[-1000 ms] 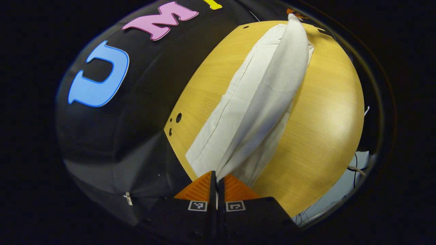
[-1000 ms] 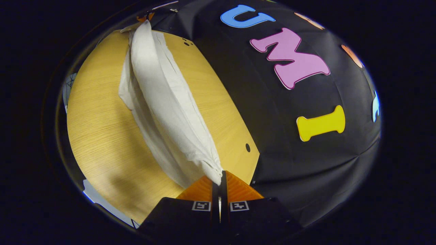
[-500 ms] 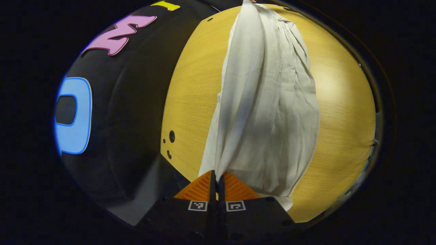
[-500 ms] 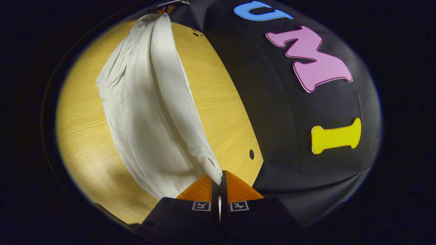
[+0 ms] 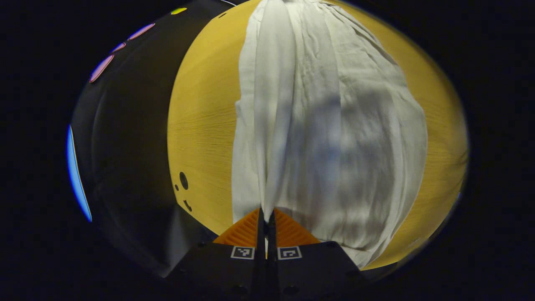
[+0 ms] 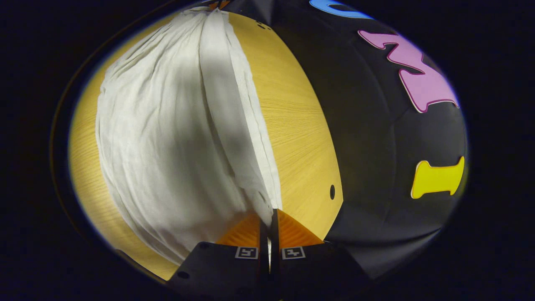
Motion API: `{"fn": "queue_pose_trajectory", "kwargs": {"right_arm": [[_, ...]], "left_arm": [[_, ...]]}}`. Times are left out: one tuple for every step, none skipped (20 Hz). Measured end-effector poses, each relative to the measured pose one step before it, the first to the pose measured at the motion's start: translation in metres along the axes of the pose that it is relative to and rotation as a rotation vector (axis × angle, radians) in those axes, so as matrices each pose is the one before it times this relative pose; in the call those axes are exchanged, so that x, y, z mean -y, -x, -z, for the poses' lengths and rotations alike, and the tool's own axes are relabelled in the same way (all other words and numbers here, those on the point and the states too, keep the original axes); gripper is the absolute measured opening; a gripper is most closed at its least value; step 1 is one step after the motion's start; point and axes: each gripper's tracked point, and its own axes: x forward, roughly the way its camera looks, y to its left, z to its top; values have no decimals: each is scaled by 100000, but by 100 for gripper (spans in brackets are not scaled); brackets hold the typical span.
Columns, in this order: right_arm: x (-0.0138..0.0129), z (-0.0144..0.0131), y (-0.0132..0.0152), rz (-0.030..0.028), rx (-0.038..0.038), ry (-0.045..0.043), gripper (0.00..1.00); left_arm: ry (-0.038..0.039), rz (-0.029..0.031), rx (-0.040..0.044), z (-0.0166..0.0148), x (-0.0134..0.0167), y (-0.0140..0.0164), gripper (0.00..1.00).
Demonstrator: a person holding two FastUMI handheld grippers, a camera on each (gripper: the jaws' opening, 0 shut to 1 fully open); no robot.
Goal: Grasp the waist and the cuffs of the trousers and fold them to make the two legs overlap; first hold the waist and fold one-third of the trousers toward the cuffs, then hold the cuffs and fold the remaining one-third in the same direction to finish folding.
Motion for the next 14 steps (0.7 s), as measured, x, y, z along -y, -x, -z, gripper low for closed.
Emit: {"fn": "queue_pose_trajectory", "kwargs": {"right_arm": [[-342,133,-229,-789,-748,1118,6],[53,-9,-271,894,86,1404,8],[-30,-112,105,373,231,1059,9],[-44,208,-197,961,199,932,11],[329,-68,196,1835,345,1214,13],[386,118,30,1948,252,1056,25],[137,142,139,754,-277,180,33],[196,215,177,637,-549,57,42],[84,382,-125,10,-1096,-40,46],[-62,433,-82,-209,-1113,-68,48],[245,474,0,586,-1197,139,48],[627,575,295,1719,-1261,-336,50],[443,191,551,697,180,-1683,50],[461,405,722,724,-224,-1919,58]], "left_arm": [[-471,715,-975,-8,28,-485,6],[-436,196,-754,15,141,-464,6],[-437,32,-1165,92,83,-456,6],[-1150,-2972,-1700,342,-359,-430,8],[-1030,-2084,-482,75,-125,385,10],[-1486,-2272,-120,29,-89,25,12],[-2088,-2588,-1622,390,-131,210,15],[-1911,-1880,-3415,757,-120,19,29],[-1595,-1579,-2362,1057,-181,323,39],[-1502,-2082,-1007,969,-165,256,56],[-447,-1798,-851,1195,-318,-149,66],[1036,-1046,-1419,1336,71,370,89],[1959,-347,-1793,1390,35,227,93],[2131,-371,-2199,1190,356,322,94]]}}
